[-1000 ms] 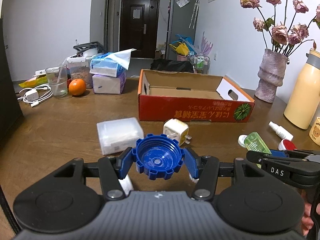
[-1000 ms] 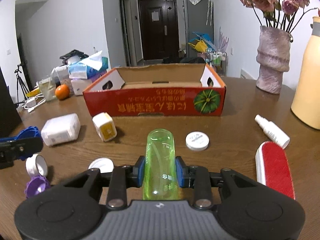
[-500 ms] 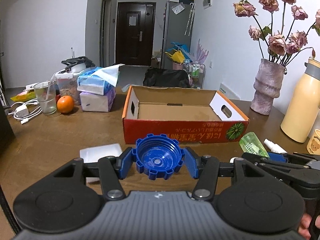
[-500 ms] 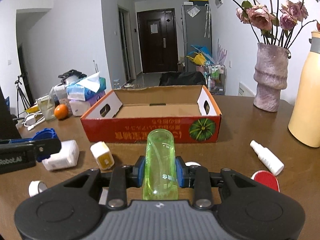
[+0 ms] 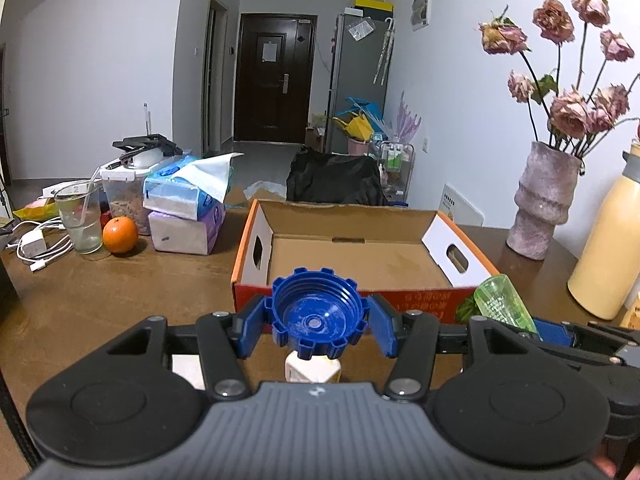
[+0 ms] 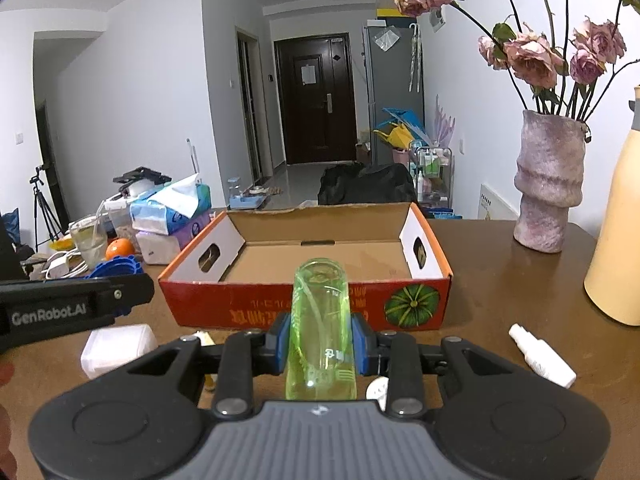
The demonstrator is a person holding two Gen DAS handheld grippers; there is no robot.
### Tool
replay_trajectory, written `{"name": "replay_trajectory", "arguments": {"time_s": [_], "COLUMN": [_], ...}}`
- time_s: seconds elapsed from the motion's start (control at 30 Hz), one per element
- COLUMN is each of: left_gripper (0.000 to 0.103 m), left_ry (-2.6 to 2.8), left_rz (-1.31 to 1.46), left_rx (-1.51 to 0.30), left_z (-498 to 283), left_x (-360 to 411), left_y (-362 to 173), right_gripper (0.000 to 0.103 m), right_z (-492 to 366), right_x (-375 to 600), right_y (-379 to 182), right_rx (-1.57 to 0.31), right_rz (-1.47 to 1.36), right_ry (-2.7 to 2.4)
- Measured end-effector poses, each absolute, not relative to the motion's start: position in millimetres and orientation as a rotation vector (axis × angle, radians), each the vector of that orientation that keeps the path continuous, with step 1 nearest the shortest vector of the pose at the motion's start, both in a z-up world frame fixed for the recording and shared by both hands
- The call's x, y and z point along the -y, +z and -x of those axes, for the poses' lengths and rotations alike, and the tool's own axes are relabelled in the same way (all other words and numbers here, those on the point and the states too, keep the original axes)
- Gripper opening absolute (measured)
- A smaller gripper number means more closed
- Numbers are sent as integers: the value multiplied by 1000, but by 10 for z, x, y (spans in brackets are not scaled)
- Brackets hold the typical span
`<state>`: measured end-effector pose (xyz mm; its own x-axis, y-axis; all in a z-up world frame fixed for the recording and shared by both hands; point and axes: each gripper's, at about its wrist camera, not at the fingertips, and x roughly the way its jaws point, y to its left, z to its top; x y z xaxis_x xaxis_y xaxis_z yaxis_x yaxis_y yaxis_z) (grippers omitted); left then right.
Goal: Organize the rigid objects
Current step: 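Carry the blue cap and green bottle over the cardboard box with both tools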
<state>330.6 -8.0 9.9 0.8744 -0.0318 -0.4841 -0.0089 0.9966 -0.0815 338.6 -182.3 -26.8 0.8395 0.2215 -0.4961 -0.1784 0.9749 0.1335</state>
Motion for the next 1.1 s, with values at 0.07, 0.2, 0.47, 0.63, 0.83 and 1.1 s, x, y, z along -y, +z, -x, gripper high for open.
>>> {"name": "replay_trajectory", "arguments": {"time_s": [0.07, 0.2, 0.47, 0.63, 0.83, 1.1], "left_gripper": [56, 56, 56, 56, 56, 56], "left_ry": [-12, -10, 12, 29, 53, 85], "left_rz": [86, 90, 92, 97, 97, 96], "left_rx": [-502, -489, -478, -473, -481, -507], "left_z": [-3360, -3465, -3757, -3968, -4232, -4579], "left_x": [80, 98, 123, 124, 127, 106], "left_y": [127, 174, 228, 241, 207, 108], "right_gripper": [30, 30, 30, 30, 30, 30], "right_z": [-3432, -3533, -3775, -3991, -4278, -4606], "right_x": [1820, 1805, 1762, 1746, 1749, 1711], "right_y": [-248, -197, -144, -140, -157, -235], "right_rx": [-528, -514, -501, -502, -505, -514], "right_rz": [-86, -94, -113, -139, -174, -178], "right_ry": [208, 204, 202, 193, 173, 151]}}
